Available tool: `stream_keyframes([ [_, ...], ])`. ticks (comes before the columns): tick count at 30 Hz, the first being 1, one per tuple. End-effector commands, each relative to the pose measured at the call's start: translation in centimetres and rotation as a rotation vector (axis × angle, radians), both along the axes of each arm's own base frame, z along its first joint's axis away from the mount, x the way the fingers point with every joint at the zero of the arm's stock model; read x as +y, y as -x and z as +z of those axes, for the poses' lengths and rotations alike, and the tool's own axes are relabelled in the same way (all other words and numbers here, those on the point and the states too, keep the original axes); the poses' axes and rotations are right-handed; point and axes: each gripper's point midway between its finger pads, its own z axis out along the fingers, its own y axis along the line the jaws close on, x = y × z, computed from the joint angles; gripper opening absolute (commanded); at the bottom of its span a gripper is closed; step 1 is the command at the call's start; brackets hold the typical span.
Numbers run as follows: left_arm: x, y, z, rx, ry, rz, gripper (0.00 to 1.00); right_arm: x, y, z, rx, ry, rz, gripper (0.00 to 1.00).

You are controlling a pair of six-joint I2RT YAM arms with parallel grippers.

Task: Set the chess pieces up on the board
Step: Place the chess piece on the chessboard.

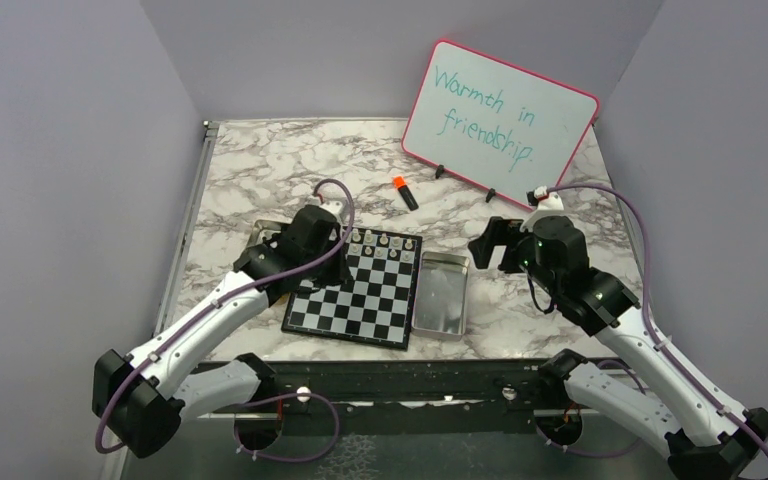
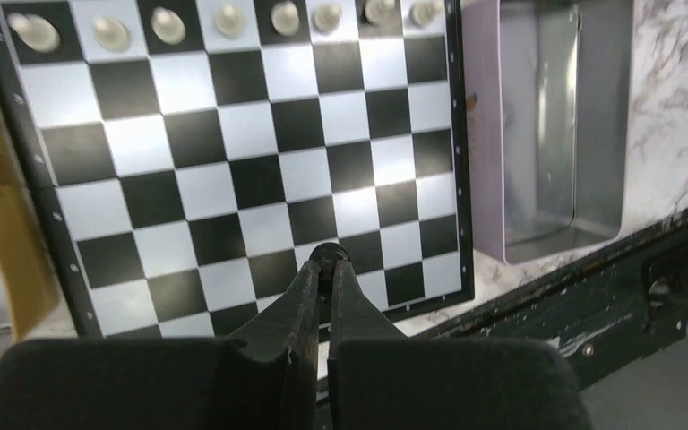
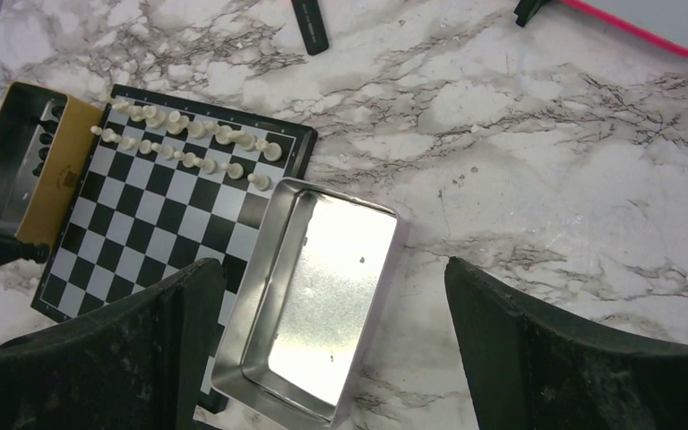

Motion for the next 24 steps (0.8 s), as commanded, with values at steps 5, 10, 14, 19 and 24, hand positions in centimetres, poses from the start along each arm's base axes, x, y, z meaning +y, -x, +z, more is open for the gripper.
stream_keyframes([
  [5,-1.9,4.3,-3.7,0.073,-0.076,-0.005,0.03,-1.2,-0.4,1.2,-0.031,0.031,-0.052,0.97],
  [10,-3.0,5.1,-4.7,0.067,-0.117,-0.03,0.03,-1.3,-0.5,1.4,-0.03,0.031,-0.059,0.97],
  [14,-3.6,5.8,-5.4,0.061,-0.149,-0.044,0.03,-1.6,-0.5,1.4,-0.033,0.037,-0.072,0.97],
  [19,-5.4,7.0,-6.5,0.052,-0.155,-0.074,0.03,-2.0,-0.5,1.6,-0.037,0.044,-0.087,0.97],
  [24,-7.3,8.1,-7.6,0.06,-0.154,-0.104,0.03,-2.3,-0.5,1.7,-0.042,0.05,-0.104,0.97],
])
